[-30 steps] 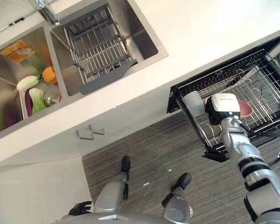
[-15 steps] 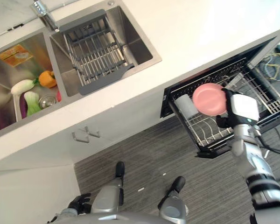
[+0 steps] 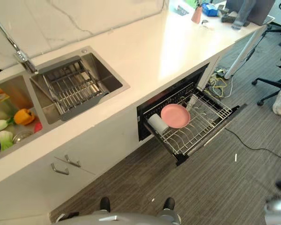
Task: Place the dishes in the dishwasher.
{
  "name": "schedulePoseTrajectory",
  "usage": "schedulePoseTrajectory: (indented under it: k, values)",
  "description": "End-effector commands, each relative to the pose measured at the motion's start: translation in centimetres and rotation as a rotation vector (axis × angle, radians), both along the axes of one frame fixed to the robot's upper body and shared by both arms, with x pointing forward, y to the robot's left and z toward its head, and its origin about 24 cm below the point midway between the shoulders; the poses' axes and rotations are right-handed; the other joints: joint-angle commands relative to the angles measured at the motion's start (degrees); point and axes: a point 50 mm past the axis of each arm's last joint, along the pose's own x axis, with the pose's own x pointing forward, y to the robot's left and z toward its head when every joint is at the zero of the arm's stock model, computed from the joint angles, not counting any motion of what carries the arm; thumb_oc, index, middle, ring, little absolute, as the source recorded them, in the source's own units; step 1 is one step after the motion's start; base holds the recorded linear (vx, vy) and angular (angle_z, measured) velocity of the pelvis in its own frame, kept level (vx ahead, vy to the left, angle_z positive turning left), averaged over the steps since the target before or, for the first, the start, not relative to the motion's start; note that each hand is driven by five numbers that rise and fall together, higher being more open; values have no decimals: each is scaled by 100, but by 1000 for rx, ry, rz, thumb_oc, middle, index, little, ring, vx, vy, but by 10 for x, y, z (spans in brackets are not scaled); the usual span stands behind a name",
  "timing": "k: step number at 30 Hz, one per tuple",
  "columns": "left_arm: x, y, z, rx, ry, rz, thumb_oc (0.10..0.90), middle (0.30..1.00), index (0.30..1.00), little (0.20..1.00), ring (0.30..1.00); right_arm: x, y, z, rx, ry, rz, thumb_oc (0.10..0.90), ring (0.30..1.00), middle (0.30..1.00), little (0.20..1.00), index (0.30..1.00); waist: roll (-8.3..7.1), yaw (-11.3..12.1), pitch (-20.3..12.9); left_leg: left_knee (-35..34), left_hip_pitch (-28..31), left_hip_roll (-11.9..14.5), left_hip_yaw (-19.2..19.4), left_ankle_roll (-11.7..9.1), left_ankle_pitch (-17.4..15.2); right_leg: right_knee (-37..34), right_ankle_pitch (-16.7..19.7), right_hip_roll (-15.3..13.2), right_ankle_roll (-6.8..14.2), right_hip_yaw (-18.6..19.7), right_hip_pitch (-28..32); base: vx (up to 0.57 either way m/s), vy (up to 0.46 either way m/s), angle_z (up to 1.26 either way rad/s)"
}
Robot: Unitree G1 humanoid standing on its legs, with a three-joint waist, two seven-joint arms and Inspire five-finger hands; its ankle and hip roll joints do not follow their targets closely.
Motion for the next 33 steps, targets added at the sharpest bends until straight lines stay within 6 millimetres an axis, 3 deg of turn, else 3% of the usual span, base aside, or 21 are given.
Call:
schedulePoseTrajectory:
  k: [1,3,5,6,8,9,10,14,15,16,17,20,22,27,28,31,32,33]
  values:
    - [-4,-4,-2,-10,36,-21,800,900,900,900,900,55,-2,36,-80,-215,134,400,300,300,300,300,141,243,86,147,3,-19,119,172,-439,133,-744,-96,129,119,155,36,-19,-1]
    - [-5,-3,-2,-8,38,-17,800,900,900,900,900,61,4,29,-47,-205,158,400,300,300,300,300,145,248,97,146,-14,-25,91,170,-431,132,-742,-94,128,98,158,5,-7,4]
    - [-7,-2,-2,-1,42,-13,800,900,900,900,900,88,20,27,4,-214,260,400,300,300,300,300,193,338,171,145,-93,-47,5,159,-397,136,-734,-109,121,30,140,-8,-2,16]
    - [-7,-2,-2,-1,41,-12,800,900,900,900,900,88,20,27,4,-214,260,400,300,300,300,300,192,335,171,145,-94,-47,3,160,-396,136,-734,-110,122,28,140,-41,18,19]
    - [-9,-3,-2,-2,41,-5,800,900,900,900,900,119,36,32,30,-250,361,400,300,300,300,300,263,475,297,149,-243,-84,-113,153,-339,144,-717,-158,120,-77,96,-46,20,19]
    - [-9,-3,-2,-2,41,-3,800,900,900,900,900,120,37,32,30,-251,362,400,300,300,300,300,264,460,300,150,-249,-85,-122,153,-337,145,-718,-158,120,-86,98,-47,12,18]
    - [-9,-4,-3,0,42,-8,800,900,900,900,900,141,47,40,69,-331,399,400,300,300,300,300,318,584,396,157,-375,-128,-217,156,-293,157,-709,-202,118,-201,86,-41,12,35]
    - [-10,-6,-3,-7,41,-15,800,900,900,900,900,163,53,51,86,-364,458,400,300,300,300,300,414,744,491,166,-568,-191,-406,156,-219,163,-703,-261,120,-425,105,1,3,55]
    - [-13,-4,-3,-8,46,-22,800,900,900,900,900,179,53,68,44,-366,521,400,300,300,300,300,453,882,524,132,-611,-200,-555,94,-264,150,-809,-250,166,-468,169,66,-27,54]
    - [-13,-5,-3,-9,46,-21,800,900,900,900,900,180,53,69,43,-366,522,400,300,300,300,300,461,872,530,133,-609,-194,-560,88,-268,151,-817,-244,164,-473,175,45,-26,54]
    - [-14,-5,-3,-11,49,-39,800,900,900,900,900,197,55,90,-9,-383,580,400,300,300,300,300,494,1027,595,131,-750,-229,-657,62,-202,159,-794,-278,184,-608,157,-37,9,37]
    - [-15,-5,-3,-12,52,-48,800,900,900,900,900,210,56,110,-55,-402,626,400,300,300,300,300,526,1139,645,125,-884,-263,-761,43,-143,164,-777,-309,199,-716,118,-24,11,36]
    - [-14,-3,-2,-8,49,-64,800,900,900,900,900,227,60,139,-128,-438,686,400,300,300,300,300,565,1284,712,117,-1056,-292,-876,22,-75,198,-750,-363,226,-852,54,-23,25,37]
    - [-11,2,-1,8,37,-63,800,900,900,900,900,243,68,175,-241,-454,775,400,300,300,300,300,543,1421,786,107,-1228,-336,-973,-1,-12,242,-730,-414,255,-961,-21,-6,7,23]
    - [-11,4,0,12,34,-63,800,900,900,900,900,249,69,195,-308,-454,808,400,300,300,300,300,505,1511,801,98,-1311,-356,-1029,-14,15,238,-719,-431,264,-1006,-50,14,-11,21]
    - [-10,5,0,14,30,-64,800,900,900,900,900,255,75,213,-359,-481,842,400,300,300,300,300,485,1548,823,93,-1394,-370,-1075,-22,40,249,-708,-445,275,-1025,-103,4,-4,14]
    - [-9,6,1,23,22,-71,800,900,900,900,900,261,82,233,-409,-525,869,400,300,300,300,300,456,1620,863,89,-1473,-384,-1102,-29,69,262,-695,-458,282,-1041,-160,-8,-3,16]
    - [-8,6,1,22,21,-70,800,900,900,900,900,261,83,234,-410,-526,870,400,300,300,300,300,460,1613,865,89,-1480,-384,-1102,-29,71,265,-695,-460,282,-1040,-168,-12,-5,10]
